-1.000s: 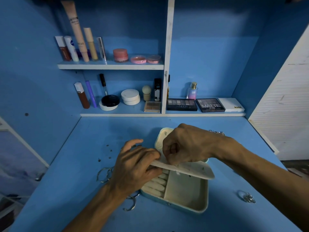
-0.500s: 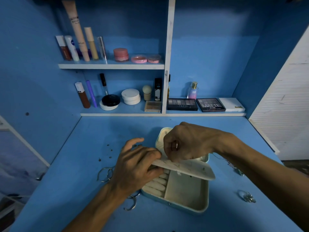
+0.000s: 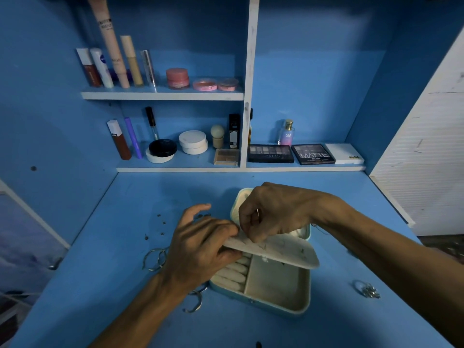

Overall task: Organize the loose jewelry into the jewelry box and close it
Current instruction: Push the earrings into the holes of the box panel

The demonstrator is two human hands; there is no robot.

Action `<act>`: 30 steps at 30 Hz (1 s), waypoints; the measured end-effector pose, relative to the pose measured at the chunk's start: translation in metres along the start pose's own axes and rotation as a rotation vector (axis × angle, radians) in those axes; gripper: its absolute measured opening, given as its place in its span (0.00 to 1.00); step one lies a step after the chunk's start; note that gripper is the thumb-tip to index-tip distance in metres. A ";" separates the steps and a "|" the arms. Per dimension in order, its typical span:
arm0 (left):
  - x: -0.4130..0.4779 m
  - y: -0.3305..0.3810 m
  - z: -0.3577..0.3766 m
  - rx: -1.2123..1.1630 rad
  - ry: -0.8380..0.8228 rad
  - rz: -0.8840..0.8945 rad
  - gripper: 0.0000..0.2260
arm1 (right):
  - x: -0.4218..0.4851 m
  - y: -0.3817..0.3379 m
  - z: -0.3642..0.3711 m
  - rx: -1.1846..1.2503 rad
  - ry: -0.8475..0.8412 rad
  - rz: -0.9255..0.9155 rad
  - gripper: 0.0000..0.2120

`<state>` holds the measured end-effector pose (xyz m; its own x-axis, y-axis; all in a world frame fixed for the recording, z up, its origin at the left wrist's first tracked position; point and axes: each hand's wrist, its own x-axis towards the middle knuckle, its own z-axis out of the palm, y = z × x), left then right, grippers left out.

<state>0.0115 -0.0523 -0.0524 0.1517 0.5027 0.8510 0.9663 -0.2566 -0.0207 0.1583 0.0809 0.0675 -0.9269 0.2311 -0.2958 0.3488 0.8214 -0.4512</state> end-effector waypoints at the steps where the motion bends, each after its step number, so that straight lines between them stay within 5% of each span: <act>1: 0.000 0.000 0.000 0.003 -0.005 -0.001 0.10 | 0.001 0.000 0.000 -0.005 -0.003 -0.003 0.03; 16: 0.000 0.000 -0.001 -0.057 -0.004 -0.005 0.12 | 0.000 0.011 0.002 0.100 -0.031 -0.018 0.04; 21: 0.018 -0.006 0.003 -0.187 -0.061 -0.151 0.07 | -0.009 0.040 -0.008 0.398 0.021 -0.044 0.07; 25: 0.037 -0.012 0.007 -0.287 -0.210 -0.394 0.16 | -0.020 0.063 -0.017 0.636 0.225 -0.061 0.09; 30: 0.056 -0.020 0.021 -0.476 -0.346 -0.634 0.26 | -0.035 0.083 -0.027 0.590 0.370 -0.048 0.13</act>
<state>0.0053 -0.0018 -0.0149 -0.2571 0.8711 0.4185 0.7118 -0.1222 0.6917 0.2155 0.1545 0.0629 -0.8929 0.4502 -0.0052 0.2265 0.4392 -0.8694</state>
